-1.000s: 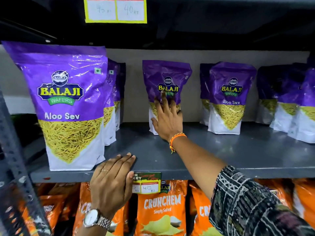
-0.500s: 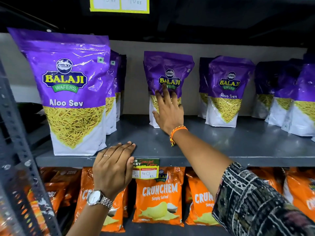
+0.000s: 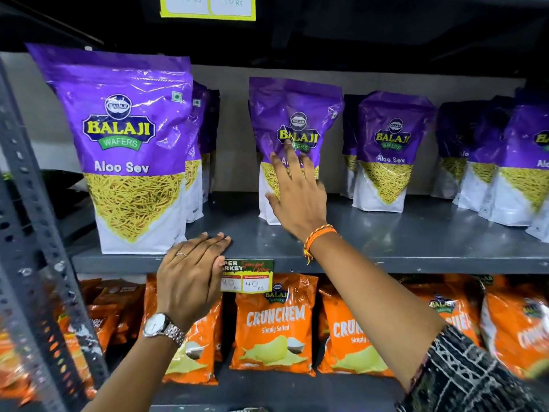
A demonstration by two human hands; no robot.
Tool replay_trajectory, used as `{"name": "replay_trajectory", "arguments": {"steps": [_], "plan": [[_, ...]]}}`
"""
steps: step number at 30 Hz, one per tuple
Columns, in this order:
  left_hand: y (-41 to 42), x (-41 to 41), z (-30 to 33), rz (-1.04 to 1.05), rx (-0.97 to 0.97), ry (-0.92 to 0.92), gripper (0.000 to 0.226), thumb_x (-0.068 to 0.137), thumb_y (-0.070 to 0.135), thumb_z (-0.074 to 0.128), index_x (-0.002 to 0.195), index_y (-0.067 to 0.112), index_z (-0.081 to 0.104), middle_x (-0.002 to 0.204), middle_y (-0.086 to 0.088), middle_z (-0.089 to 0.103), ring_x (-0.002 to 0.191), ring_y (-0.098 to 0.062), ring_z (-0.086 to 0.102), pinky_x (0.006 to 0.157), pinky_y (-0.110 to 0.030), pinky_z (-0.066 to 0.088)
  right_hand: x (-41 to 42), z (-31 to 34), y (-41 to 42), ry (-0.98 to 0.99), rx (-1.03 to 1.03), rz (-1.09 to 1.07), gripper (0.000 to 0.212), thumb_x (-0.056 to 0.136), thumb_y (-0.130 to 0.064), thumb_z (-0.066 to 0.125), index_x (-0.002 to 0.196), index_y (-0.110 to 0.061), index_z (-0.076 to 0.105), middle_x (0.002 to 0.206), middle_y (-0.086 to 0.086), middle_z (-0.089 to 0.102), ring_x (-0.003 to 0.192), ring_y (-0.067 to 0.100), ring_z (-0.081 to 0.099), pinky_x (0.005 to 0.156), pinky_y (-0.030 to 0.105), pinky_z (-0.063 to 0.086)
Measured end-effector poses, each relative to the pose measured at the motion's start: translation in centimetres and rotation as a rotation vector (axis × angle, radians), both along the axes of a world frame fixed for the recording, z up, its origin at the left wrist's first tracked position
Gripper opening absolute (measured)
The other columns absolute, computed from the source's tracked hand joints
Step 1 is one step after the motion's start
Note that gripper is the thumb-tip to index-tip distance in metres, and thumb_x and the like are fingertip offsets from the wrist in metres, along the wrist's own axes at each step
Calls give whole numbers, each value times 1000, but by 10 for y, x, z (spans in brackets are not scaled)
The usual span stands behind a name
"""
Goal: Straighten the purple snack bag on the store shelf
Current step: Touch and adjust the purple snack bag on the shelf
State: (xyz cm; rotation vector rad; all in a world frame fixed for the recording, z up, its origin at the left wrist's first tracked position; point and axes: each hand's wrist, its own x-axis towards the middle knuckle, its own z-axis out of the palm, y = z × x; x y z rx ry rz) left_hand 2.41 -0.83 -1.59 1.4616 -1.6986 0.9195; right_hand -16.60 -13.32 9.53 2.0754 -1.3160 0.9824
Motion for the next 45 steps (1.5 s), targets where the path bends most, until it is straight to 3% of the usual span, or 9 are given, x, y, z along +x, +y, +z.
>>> {"name": "replay_trajectory", "arguments": {"steps": [8, 17, 45], "plan": [[2, 1, -1, 4, 23, -3, 49, 104, 32, 32, 130, 15, 71, 129, -5, 73, 119, -28, 68, 99, -41, 42, -12, -4, 27, 10, -32, 25, 79, 94, -46, 66, 160, -28, 27, 173, 2, 11, 151, 33, 28, 95, 52, 57], [-2, -1, -4, -27, -32, 48, 48, 106, 32, 31, 126, 17, 72, 125, -2, 74, 116, -26, 69, 93, -40, 43, -21, -8, 64, -14, -78, 38, 76, 92, -47, 64, 158, -29, 31, 173, 0, 14, 148, 31, 30, 91, 49, 57], [1, -8, -3, -21, -58, 82, 43, 103, 28, 38, 123, 14, 73, 123, -6, 75, 113, -30, 69, 94, -44, 44, -25, -6, 105, -8, -84, -3, 77, 90, -48, 65, 157, -28, 33, 173, -1, 14, 147, 27, 31, 87, 47, 57]]}}
